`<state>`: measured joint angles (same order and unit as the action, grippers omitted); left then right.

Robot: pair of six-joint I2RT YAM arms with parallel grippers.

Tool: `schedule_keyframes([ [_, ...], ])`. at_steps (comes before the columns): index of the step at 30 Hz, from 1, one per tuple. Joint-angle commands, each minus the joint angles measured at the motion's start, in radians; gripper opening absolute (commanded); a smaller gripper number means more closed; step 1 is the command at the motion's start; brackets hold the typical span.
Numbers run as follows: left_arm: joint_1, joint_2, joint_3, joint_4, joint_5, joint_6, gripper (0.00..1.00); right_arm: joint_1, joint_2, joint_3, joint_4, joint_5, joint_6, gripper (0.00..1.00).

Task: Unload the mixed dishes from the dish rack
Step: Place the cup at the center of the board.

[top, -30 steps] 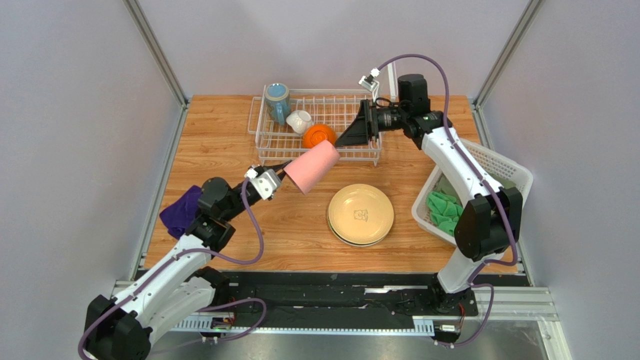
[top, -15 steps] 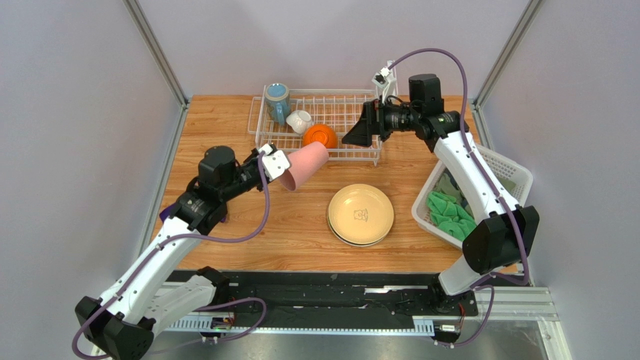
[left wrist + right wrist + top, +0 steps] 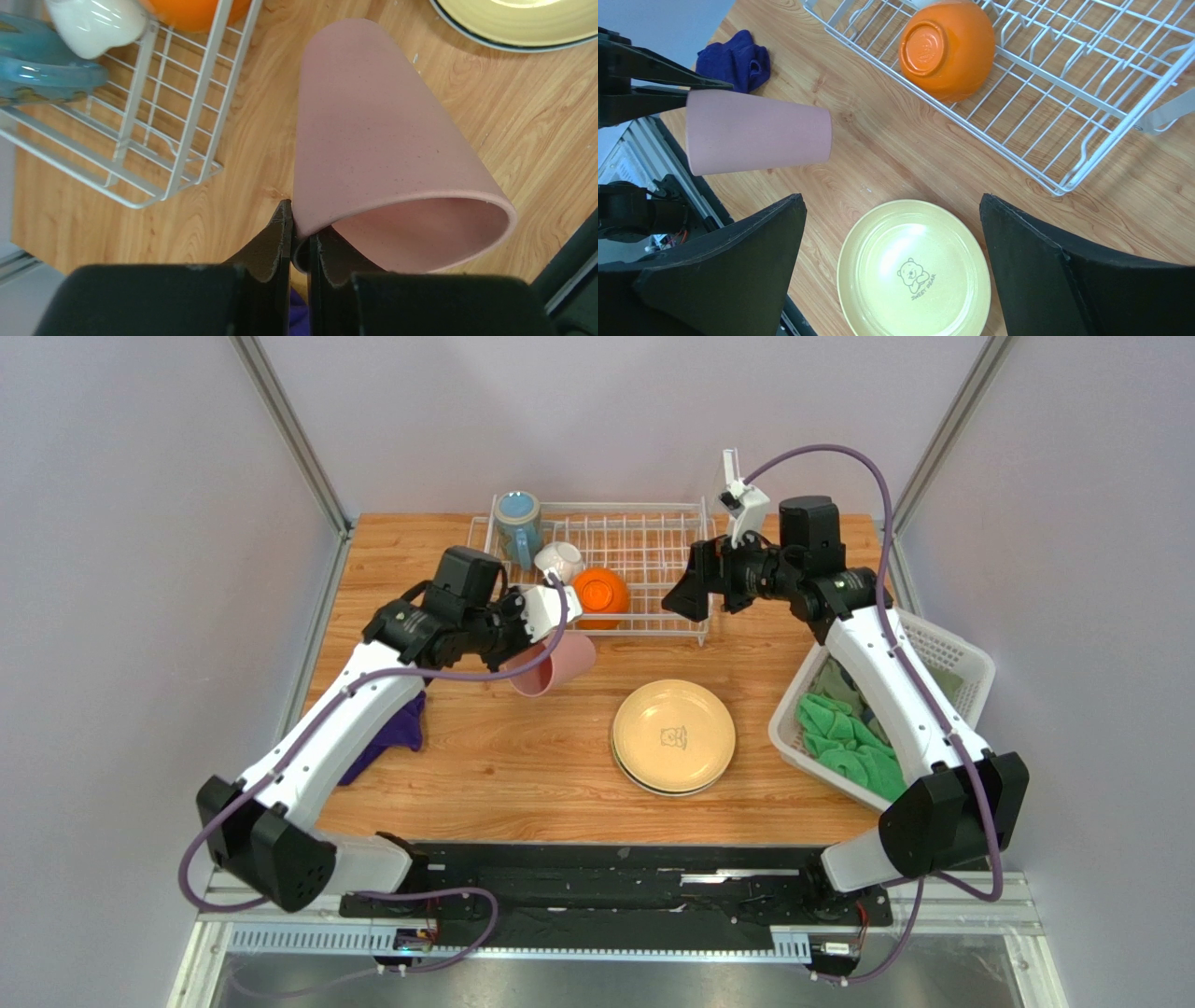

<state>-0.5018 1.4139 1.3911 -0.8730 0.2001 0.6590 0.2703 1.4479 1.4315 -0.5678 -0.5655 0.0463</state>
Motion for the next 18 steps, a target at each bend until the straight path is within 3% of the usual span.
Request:
schedule_keyframes([
  [1, -0.004, 0.14, 0.137, -0.177, -0.028, -0.03, 0.0, -0.006, -0.029, -0.023, 0.057, 0.041, -0.031, 0.99],
  [12, -0.038, 0.404, 0.354, -0.317, -0.079, -0.073, 0.0, -0.013, -0.047, -0.054, 0.066, 0.036, -0.043, 0.99],
  [18, -0.053, 0.46, 0.405, -0.38, -0.094, -0.078, 0.0, -0.025, -0.066, -0.066, 0.075, 0.05, -0.043, 0.99],
])
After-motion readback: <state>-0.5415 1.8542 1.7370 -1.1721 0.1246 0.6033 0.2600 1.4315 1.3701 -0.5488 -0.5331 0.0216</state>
